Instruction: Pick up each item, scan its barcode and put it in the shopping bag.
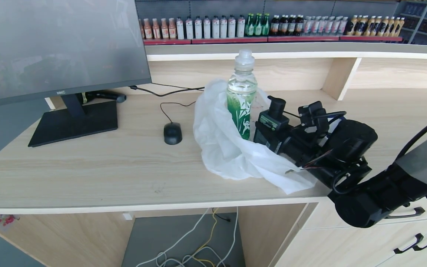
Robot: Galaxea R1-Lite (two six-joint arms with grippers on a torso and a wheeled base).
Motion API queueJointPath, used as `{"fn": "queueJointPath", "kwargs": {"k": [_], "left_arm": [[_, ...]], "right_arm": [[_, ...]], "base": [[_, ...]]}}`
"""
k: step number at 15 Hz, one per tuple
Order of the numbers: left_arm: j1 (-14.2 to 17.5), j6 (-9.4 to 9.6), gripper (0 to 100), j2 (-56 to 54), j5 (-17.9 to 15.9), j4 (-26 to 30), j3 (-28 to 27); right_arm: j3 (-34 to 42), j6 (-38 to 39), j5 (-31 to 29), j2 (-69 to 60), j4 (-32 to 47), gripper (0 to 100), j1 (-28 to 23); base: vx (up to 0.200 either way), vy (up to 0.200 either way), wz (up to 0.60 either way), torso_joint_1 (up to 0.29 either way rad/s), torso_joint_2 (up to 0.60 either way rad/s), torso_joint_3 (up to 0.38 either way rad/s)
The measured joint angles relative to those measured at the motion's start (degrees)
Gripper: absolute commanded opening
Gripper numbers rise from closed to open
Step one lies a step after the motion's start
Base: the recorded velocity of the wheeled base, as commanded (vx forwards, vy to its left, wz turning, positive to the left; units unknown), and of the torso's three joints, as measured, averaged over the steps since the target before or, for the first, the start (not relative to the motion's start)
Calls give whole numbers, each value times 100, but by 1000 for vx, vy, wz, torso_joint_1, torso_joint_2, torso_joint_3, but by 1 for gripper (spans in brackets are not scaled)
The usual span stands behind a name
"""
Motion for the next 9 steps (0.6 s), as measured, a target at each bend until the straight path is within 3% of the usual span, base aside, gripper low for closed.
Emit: {"fn": "queueJointPath", "kwargs": {"k": [9], "left_arm": [[-2,0,100,0,0,-2,0]], "right_arm": [[547,-43,2,201,-550,0,61]], "base": [[0,0,0,0,0,0]]}}
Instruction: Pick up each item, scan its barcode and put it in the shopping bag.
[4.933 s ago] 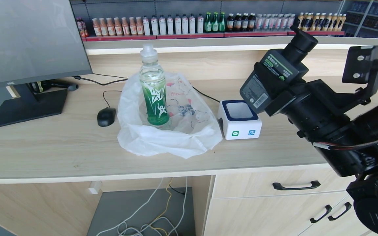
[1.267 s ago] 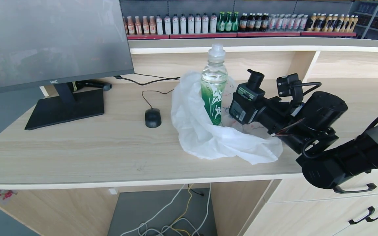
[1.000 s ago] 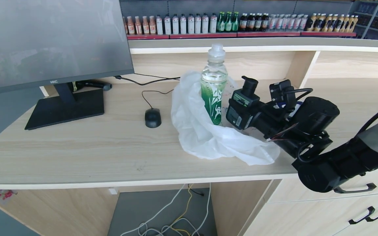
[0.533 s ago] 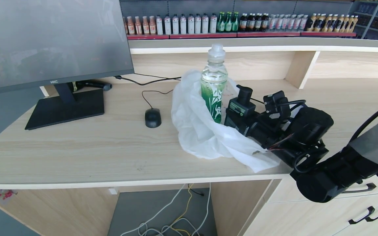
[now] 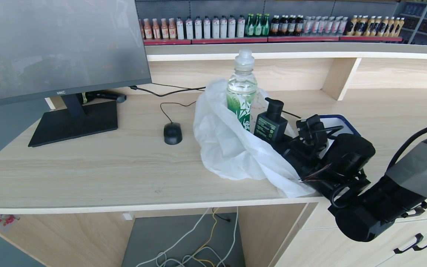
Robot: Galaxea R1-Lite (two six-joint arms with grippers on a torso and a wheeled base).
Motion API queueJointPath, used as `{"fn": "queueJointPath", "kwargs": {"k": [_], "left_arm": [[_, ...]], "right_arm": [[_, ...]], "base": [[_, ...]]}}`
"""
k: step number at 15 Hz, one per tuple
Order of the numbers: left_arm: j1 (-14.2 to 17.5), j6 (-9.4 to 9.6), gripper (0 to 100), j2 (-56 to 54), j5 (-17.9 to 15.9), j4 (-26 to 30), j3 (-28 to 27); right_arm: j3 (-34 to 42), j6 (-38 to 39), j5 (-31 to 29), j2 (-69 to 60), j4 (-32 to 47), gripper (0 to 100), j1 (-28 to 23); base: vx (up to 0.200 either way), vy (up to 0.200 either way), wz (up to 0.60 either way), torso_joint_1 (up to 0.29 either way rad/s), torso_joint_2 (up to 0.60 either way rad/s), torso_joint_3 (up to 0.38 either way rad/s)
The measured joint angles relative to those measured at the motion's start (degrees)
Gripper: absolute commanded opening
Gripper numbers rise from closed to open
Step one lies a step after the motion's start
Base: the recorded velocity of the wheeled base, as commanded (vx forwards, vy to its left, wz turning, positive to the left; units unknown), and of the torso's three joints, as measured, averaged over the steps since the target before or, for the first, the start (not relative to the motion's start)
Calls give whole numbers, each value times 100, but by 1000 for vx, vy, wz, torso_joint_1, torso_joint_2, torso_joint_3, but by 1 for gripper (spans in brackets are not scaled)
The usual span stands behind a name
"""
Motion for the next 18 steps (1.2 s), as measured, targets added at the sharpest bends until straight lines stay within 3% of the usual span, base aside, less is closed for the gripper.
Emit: {"fn": "queueJointPath", "kwargs": {"k": [9,10,18], "left_arm": [[0,0,100,2,0,0,0],[2,0,100,0,0,5,0],[2,0,100,2,0,2,0]], "right_arm": [[-43,-2,-24,15,23,0,0],[-44,-11,-32,15,24,100,2],[28,-41,-297,-104,-157,100,-9]], "base": [[0,0,0,0,0,0],[0,0,0,0,0,0],[0,0,0,0,0,0]]}}
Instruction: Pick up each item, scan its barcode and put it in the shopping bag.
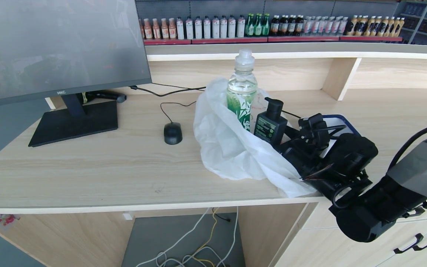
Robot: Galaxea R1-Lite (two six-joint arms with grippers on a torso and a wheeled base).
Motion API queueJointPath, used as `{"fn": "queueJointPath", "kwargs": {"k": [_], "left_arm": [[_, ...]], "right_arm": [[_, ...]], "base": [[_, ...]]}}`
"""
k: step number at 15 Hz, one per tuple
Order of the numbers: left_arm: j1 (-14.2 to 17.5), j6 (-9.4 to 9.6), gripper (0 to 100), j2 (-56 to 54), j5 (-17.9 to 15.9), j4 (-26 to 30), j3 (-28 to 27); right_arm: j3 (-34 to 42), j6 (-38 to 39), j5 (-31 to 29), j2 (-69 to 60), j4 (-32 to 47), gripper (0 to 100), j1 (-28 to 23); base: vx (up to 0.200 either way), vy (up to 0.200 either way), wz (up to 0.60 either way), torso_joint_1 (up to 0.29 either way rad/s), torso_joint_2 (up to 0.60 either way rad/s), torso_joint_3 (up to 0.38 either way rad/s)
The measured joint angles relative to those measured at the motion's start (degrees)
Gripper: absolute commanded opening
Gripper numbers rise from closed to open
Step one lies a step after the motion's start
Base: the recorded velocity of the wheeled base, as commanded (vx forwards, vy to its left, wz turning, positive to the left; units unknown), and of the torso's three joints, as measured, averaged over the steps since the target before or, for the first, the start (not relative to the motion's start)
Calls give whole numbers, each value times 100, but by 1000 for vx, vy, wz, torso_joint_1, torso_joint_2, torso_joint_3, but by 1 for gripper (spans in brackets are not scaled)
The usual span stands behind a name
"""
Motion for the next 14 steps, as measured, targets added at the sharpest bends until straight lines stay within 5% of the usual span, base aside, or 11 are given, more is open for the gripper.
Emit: {"fn": "queueJointPath", "kwargs": {"k": [10,14], "left_arm": [[0,0,100,0,0,0,0],[0,0,100,0,0,2,0]], "right_arm": [[63,9,27,-833,-35,100,-9],[1078,49,18,-1693,-33,100,-16]], "base": [[0,0,0,0,0,0],[0,0,0,0,0,0]]}}
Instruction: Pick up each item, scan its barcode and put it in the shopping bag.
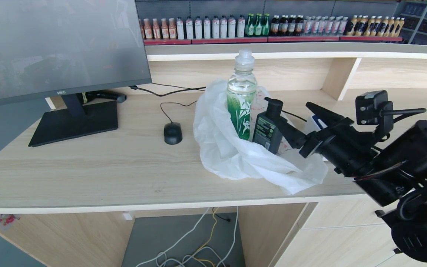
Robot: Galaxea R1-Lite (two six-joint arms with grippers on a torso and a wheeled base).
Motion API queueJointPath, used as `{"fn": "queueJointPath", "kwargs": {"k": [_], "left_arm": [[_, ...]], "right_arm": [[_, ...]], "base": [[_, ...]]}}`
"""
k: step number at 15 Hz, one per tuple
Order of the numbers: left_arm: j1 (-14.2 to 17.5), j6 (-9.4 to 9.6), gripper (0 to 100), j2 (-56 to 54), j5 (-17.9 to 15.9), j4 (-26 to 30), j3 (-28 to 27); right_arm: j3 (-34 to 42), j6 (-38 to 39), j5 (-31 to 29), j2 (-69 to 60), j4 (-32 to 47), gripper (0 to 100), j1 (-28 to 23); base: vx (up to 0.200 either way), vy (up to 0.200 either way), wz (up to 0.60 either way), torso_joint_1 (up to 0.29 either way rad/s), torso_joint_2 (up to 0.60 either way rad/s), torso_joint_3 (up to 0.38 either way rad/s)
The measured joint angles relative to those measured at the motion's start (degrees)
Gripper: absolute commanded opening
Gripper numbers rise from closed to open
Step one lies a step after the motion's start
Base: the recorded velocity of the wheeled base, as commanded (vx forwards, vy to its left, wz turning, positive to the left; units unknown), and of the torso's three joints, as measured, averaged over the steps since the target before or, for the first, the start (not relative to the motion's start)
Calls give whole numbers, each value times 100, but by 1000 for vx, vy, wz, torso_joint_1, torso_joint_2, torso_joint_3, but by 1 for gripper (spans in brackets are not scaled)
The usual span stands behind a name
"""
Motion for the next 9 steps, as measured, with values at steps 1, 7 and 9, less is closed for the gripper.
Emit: {"fn": "queueJointPath", "kwargs": {"k": [1,7,9], "left_arm": [[0,0,100,0,0,-2,0],[-2,0,100,-2,0,-5,0],[-2,0,100,-2,0,-2,0]], "right_arm": [[319,6,-2,-301,0,100,0],[2572,451,-18,-2988,59,100,22],[2922,558,-32,-4079,762,100,22]], "base": [[0,0,0,0,0,0],[0,0,0,0,0,0],[0,0,0,0,0,0]]}}
